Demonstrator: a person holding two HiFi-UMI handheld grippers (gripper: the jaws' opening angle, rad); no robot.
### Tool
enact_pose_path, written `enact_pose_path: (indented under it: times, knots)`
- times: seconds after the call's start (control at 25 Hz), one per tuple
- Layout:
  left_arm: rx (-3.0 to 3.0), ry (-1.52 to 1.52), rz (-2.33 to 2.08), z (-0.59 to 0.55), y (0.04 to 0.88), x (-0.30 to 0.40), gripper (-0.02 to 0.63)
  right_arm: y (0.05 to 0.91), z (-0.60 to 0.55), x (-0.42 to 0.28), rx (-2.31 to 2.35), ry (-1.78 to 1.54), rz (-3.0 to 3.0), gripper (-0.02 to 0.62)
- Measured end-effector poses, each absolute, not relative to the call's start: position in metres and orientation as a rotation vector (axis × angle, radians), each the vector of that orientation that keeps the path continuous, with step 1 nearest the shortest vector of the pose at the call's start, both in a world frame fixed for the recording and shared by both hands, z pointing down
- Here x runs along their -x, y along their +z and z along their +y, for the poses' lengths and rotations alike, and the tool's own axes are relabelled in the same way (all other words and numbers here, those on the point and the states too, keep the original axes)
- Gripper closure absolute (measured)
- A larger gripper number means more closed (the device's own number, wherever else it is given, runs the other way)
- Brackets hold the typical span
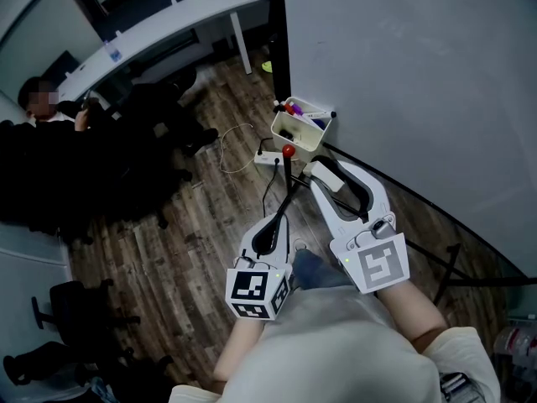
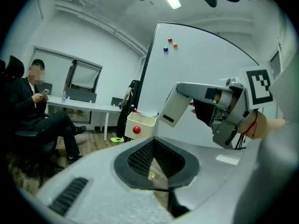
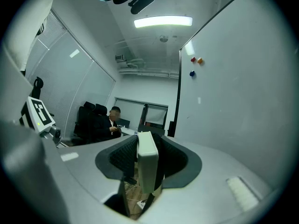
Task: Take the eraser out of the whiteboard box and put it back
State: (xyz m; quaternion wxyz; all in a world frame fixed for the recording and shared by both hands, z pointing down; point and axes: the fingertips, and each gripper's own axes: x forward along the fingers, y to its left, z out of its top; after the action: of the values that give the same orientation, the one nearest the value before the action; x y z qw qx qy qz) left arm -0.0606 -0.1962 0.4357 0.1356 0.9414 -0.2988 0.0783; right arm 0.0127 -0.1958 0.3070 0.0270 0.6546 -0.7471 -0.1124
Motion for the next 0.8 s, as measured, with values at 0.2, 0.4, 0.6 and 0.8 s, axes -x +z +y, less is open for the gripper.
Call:
enact_pose_path:
  times: [0.2,0.4,0.6,0.8]
  knots:
    - [-2.741,0.234,-0.853,-0.189,0.435,0.058,0.603,0.309,-0.190,-0.013,-2.029,-0.343,-2.310,0.430]
    - [-2.746,0.234,-0.857,-0.187,0.432,0.059,0.601,0.309,-0.187,-0.013,-2.035,-0.340,-2.312,0.430]
    - [-2.742,0.238,-0.866,-0.189,0.434,0.059,0.601,0.307,-0.191,-0.014,-2.032,-0.349,-2.317,0.430]
    - [-2.741,0.244,-0.872,-0.199,0.435,0.056,0.601,0.305,-0.201,-0.017,-2.027,-0.359,-2.321,0.430]
